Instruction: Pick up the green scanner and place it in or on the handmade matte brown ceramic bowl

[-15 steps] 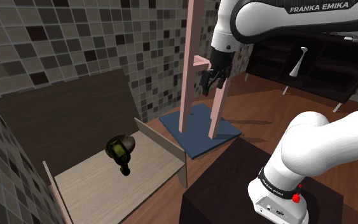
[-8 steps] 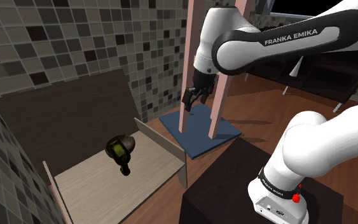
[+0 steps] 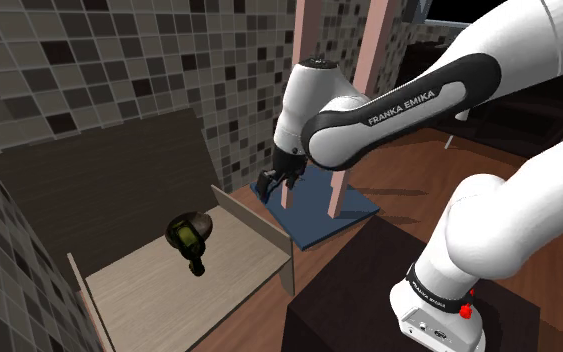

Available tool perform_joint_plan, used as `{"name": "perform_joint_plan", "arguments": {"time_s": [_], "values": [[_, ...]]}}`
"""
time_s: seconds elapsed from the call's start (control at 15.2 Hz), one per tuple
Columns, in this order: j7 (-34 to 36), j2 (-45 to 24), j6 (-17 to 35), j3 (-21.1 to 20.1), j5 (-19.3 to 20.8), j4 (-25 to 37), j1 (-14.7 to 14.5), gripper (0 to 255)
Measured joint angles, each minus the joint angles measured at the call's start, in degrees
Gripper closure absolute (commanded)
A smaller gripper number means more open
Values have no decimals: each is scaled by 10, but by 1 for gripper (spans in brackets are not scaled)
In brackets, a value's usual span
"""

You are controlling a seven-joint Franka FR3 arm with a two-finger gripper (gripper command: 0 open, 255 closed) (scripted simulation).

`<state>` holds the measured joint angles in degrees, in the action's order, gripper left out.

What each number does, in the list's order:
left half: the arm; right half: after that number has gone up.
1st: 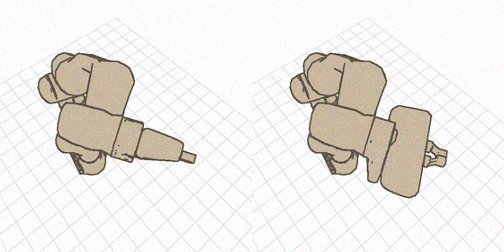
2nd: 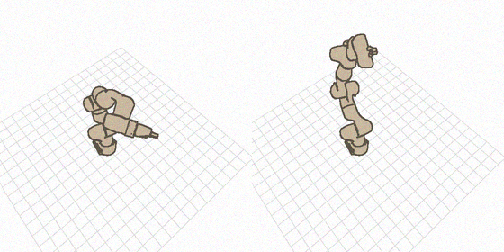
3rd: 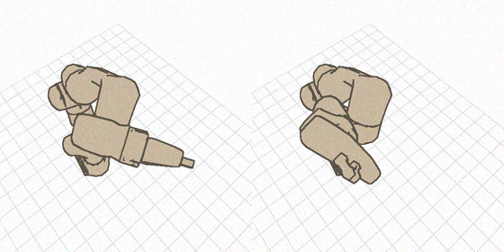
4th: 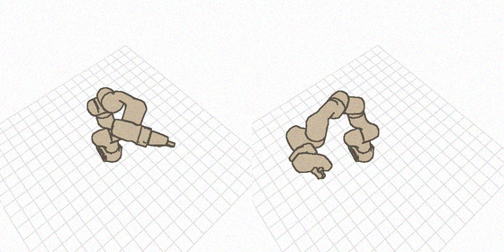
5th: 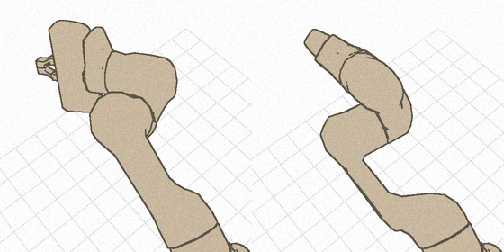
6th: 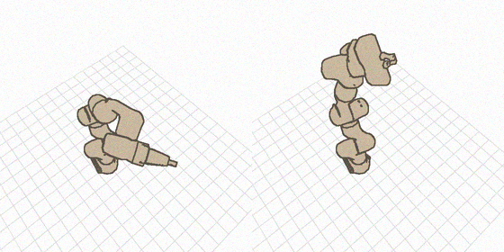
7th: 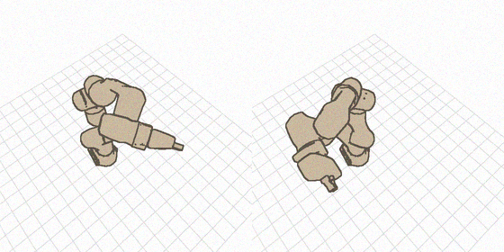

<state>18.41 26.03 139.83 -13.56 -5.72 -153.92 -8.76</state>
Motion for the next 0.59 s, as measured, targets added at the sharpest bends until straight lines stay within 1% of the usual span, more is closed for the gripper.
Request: {"name": "perform_joint_plan", "arguments": {"time_s": [0.2, 0.33, 0.46, 0.53, 0.59], "values": [[33, -62, 69, -30, 11, 10, 2, 0], [63, -107, 116, -54, 30, 18, 9, 0], [103, -154, 154, -78, 64, 36, 21, 0], [128, -177, 174, -91, 87, 43, 28, 0], [154, -208, 192, -99, 120, 58, 40, 0]]}}
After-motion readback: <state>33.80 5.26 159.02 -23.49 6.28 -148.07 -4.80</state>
